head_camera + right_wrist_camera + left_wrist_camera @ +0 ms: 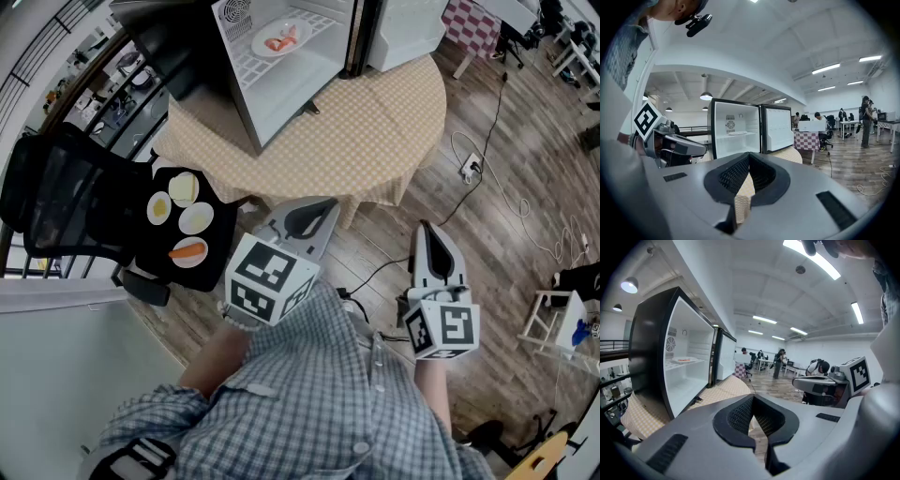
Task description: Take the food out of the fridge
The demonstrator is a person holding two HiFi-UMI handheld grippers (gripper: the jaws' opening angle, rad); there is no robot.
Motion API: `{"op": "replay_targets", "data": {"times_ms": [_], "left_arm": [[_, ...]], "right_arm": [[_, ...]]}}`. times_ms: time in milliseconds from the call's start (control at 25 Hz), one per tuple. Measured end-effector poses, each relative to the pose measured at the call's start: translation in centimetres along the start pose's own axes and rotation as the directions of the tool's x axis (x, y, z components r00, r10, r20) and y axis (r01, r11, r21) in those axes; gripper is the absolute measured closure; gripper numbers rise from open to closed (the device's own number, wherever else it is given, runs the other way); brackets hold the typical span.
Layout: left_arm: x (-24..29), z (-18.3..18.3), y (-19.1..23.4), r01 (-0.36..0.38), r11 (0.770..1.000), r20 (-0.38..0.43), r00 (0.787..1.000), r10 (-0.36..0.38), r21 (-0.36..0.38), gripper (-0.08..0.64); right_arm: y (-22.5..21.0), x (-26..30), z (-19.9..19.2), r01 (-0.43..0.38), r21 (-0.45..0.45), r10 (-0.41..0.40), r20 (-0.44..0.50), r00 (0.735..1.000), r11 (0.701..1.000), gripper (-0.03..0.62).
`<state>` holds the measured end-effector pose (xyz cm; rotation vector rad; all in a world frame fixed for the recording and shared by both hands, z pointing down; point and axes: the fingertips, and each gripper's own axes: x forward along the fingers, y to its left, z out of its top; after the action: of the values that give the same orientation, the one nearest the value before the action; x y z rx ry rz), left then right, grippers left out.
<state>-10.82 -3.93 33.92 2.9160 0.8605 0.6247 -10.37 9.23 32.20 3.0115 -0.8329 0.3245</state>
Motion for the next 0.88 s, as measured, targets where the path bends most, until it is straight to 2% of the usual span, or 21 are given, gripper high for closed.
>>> {"op": "replay_targets", "data": {"times_ms": [480,880], "left_arm": [[0.3,0.2,-1.4,-0.024,1.000,0.002,1.000,0.024,0.000,0.555],[1.2,0.7,-3.7,-0.073,0.997,0.008,0.997,0.073,0.010,0.555]], "right_arm": [[-0.8,-1.0,0.2,-0.027,-0.040,0.027,0.009,1.000,0.999,0.581],[-4.3,-2.9,-0.2,-0.026,-0.041,0.027,0.010,1.000,0.999,0.581]]}}
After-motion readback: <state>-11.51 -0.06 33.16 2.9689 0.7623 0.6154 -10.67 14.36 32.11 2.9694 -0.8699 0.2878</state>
